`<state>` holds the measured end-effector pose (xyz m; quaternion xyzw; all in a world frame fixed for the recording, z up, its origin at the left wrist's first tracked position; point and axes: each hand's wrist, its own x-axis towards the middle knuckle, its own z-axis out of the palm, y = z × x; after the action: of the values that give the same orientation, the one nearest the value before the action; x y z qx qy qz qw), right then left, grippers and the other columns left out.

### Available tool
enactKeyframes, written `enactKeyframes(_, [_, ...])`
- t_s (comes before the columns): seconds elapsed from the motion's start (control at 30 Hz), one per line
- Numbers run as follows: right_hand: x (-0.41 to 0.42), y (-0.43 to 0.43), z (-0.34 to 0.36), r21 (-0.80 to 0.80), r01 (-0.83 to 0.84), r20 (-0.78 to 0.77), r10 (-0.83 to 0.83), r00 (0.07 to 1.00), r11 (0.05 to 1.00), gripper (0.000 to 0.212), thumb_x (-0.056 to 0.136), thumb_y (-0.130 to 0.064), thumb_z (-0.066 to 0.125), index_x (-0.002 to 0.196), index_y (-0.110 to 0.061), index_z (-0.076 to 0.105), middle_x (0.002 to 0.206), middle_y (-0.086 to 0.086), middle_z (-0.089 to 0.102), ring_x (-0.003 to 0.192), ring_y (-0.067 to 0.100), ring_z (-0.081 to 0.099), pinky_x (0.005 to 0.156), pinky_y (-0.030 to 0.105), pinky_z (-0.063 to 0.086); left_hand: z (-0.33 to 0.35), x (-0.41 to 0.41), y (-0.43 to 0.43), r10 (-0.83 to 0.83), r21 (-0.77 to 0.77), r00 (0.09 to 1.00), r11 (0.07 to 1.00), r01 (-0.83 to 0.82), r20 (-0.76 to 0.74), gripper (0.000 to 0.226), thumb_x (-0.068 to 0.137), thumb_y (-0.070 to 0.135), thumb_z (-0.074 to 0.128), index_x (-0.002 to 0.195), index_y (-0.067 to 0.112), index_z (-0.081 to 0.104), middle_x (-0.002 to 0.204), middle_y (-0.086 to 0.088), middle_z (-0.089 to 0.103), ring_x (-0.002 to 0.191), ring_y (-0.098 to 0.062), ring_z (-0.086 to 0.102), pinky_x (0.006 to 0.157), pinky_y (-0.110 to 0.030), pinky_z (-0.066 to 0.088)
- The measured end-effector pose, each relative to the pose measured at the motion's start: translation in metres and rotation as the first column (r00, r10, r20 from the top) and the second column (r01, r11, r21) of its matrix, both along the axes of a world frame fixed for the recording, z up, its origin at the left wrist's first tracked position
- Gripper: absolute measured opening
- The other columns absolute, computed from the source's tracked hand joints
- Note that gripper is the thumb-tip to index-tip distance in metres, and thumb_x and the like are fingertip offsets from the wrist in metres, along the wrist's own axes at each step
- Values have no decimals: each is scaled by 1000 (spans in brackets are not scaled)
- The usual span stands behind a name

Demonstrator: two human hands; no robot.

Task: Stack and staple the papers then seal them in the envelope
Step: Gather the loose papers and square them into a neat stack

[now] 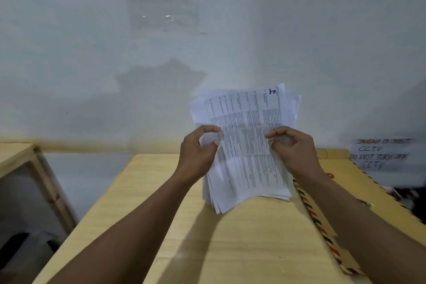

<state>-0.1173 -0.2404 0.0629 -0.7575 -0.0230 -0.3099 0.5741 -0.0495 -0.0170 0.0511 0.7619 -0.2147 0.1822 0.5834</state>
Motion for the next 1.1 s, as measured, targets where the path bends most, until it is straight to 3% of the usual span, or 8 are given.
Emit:
enactKeyframes(0.1, [-3, -2, -5, 49, 24, 31, -26, 999, 999, 24, 86, 10, 63, 83, -12, 74, 89, -10, 70, 84, -13, 63, 86, 20, 48, 0, -4, -9, 19, -24, 1000, 1000, -19, -14, 27, 92, 7, 64, 102, 31, 71, 110, 23, 69, 112, -1, 62, 101, -41, 52])
enactKeyframes(0.33, [-4, -11, -12, 109, 40, -5, -40, 999, 993, 25, 87, 4, 62, 82, -18, 74, 89, -18, 72, 95, 4, 63, 89, 38, 50, 4, -13, -24, 32, 85, 982, 995, -49, 185, 39, 95, 5, 60, 128, 26, 62, 130, 16, 59, 117, 18, 48, 90, 6, 32])
enactKeyframes(0.47, [-3, -13, -31, 188, 40, -58, -29, 998, 981, 26, 87, 1, 62, 82, -21, 75, 68, -19, 65, 72, 4, 53, 78, 34, 43, -12, -11, -21, 25, 159, 985, 986, -52, 168, 45, 94, 5, 60, 132, 29, 60, 136, 15, 58, 119, 22, 44, 95, 6, 28])
enactKeyframes(0.63, [1, -2, -23, 208, 65, -2, -66, 998, 976, 24, 89, 1, 61, 85, -18, 75, 83, -4, 66, 64, 2, 51, 66, 23, 42, -2, -17, -28, 77, 12, 984, 997, -80, 161, 42, 99, 1, 53, 132, 28, 59, 132, 22, 55, 114, 33, 40, 88, 7, 34])
enactKeyframes(0.77, [-3, 0, -27, 210, 43, -61, -31, 998, 977, 23, 90, 3, 57, 88, -12, 74, 76, -10, 62, 47, 11, 39, 44, 21, 36, -4, -17, -26, 32, 76, 982, 996, -47, 187, 44, 102, 11, 54, 141, 31, 52, 136, 35, 46, 121, 25, 43, 99, -15, 48])
enactKeyframes(0.9, [-6, 2, -38, 219, 42, -134, -13, 991, 975, 26, 86, 4, 55, 82, -13, 74, 74, -12, 59, 55, 21, 35, 45, 23, 32, -14, -18, -17, 32, 152, 979, 986, -64, 201, 54, 100, 11, 56, 146, 35, 44, 143, 27, 42, 122, 25, 38, 95, 0, 36])
enactKeyframes(1.0, [-7, 8, -34, 216, 38, -155, -4, 988, 976, 24, 85, 4, 55, 81, -11, 74, 78, -9, 60, 59, 7, 44, 50, 18, 37, -18, -17, -18, 65, 206, 979, 973, -105, 193, 59, 98, 8, 55, 147, 37, 41, 142, 27, 40, 123, 10, 41, 102, -16, 35])
enactKeyframes(1.1, [-6, 10, -33, 193, 24, -154, 6, 988, 981, 25, 87, 5, 54, 84, -12, 73, 94, -2, 67, 47, 11, 39, 41, 20, 33, -18, -16, -16, 100, 214, 967, 965, -152, 236, 54, 97, 5, 54, 142, 33, 49, 136, 22, 47, 119, 6, 45, 97, -8, 33])
